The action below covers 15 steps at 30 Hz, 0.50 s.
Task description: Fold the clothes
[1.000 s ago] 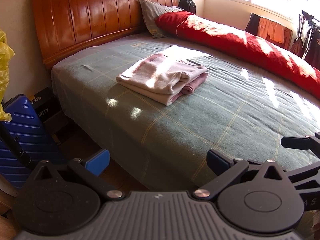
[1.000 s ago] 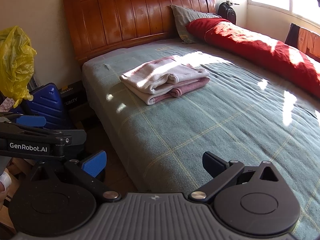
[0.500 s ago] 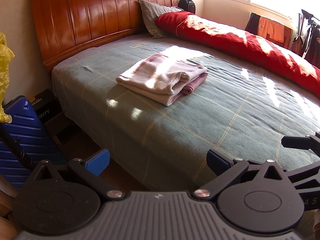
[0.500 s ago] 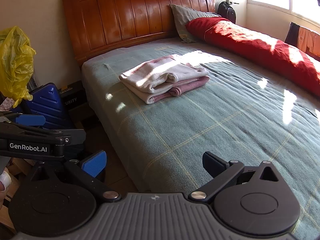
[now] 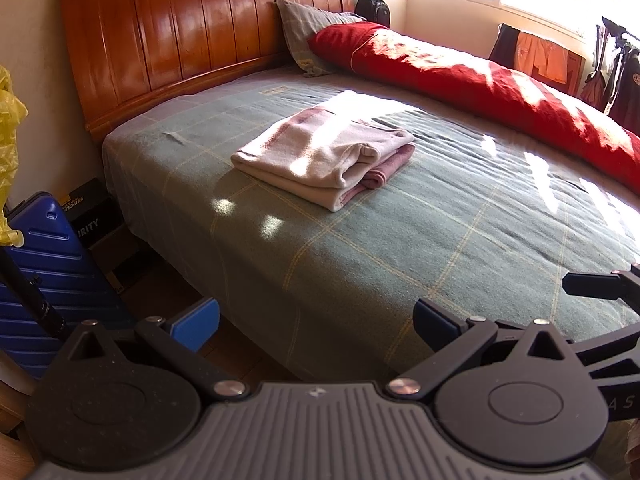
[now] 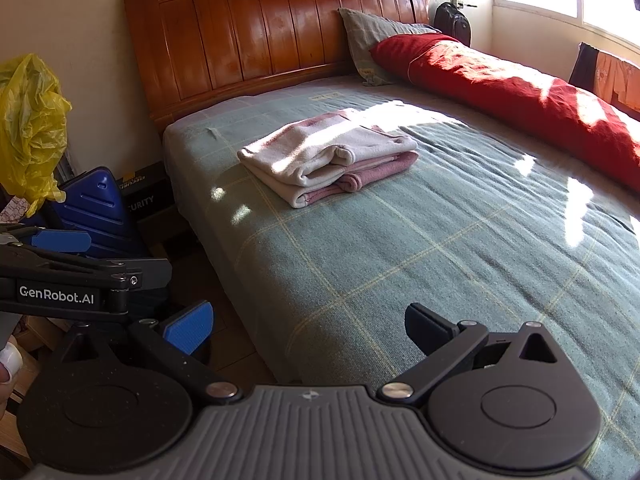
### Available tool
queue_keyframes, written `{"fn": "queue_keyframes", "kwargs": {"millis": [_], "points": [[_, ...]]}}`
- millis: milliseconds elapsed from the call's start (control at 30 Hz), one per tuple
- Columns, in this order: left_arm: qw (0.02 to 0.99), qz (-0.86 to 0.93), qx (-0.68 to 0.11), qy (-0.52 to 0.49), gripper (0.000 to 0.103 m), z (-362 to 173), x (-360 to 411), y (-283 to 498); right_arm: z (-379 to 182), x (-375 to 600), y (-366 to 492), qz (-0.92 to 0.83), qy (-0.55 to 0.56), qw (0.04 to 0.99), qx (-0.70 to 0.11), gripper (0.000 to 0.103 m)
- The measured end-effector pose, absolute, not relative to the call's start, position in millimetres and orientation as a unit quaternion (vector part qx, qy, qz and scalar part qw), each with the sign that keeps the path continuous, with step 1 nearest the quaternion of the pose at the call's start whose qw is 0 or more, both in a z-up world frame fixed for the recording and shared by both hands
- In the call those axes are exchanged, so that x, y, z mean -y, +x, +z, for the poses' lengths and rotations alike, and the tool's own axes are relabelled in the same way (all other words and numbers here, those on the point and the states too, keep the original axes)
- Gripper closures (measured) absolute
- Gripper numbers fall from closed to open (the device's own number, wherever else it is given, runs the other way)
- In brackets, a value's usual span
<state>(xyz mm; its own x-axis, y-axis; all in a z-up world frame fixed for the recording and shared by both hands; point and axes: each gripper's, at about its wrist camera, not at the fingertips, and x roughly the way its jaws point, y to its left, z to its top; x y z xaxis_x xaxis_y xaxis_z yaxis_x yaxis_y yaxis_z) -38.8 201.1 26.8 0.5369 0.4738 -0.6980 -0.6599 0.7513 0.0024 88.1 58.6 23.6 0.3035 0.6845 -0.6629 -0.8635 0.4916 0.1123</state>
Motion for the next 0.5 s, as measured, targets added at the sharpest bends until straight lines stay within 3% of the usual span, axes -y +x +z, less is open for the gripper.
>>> {"fn": "queue_keyframes", "kwargs": {"millis": [500], "points": [[0.866, 0.328, -0.354, -0.129, 0.000, 26.9, -200.8, -38.0, 23.2, -59.8, 88.7, 0.486, -0.134, 0.796, -0.336, 0.000]]}}
